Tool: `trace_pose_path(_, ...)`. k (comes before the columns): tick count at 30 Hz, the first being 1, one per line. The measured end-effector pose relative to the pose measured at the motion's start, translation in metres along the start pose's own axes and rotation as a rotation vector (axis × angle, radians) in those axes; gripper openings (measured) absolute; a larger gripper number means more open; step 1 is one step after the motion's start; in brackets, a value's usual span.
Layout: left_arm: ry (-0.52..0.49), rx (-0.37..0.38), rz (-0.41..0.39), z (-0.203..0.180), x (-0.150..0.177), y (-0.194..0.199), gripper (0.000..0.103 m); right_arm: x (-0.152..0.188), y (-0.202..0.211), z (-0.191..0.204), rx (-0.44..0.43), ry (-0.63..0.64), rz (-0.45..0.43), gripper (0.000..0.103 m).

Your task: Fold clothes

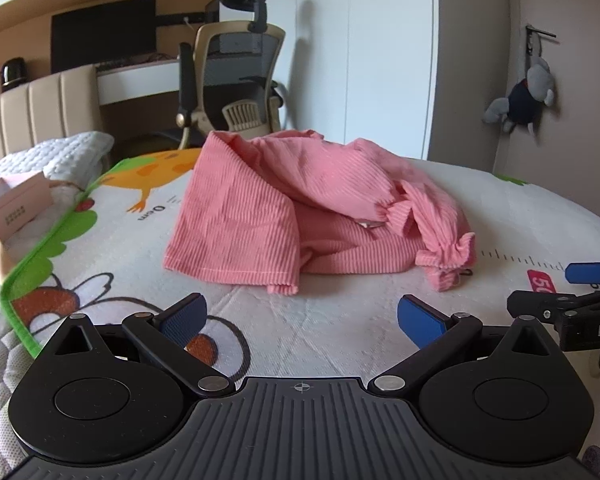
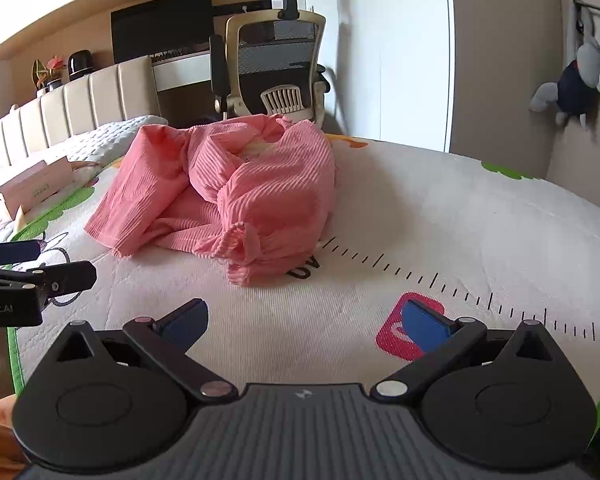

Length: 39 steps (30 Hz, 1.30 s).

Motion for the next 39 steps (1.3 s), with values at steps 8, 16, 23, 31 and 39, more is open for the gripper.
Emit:
trace_pose_path(8, 0.005, 0.006, -0.002, -0.0060, 0.0034, 0.0026, 0.103, -0.0053, 0.0009, -0.0004, 0.005, 0.026, -0.036, 0.103)
trace_pose_path(16, 0.016, 0.022, 0.033, -0.0024, 0.0037, -0.0006, 0.103, -0.0041, -0.0007, -0.0019, -0.001, 0.000, -0.006, 0.103)
trace_pose_path(23, 0.021, 0.024, 0.046, -0.0016, 0.0048, -0.0011, 0.103, -0.0035, -0.0022, -0.0014, -0.004, -0.002, -0.001, 0.103)
trace_pose_path(31, 0.024, 0.023, 0.059, -0.0013, 0.0073, -0.0036, 0.103, -0.0021, -0.0034, -0.0034, -0.004, -0.014, 0.008, 0.103)
trace_pose_path(39, 0.024, 0.023, 0.070, -0.0009, 0.0072, -0.0054, 0.103, -0.0015, -0.0038, -0.0040, -0.006, -0.014, 0.013, 0.103)
Point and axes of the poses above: each gripper's, at about its wrist camera, not at the fingertips, and y roughly against the way its jaws point, z to its left, x to its underside, the point moved 9 cm from there along -y, roughly the way its jaws point, and after that the axes turned 6 degrees about -x, right-handed, at the moved point
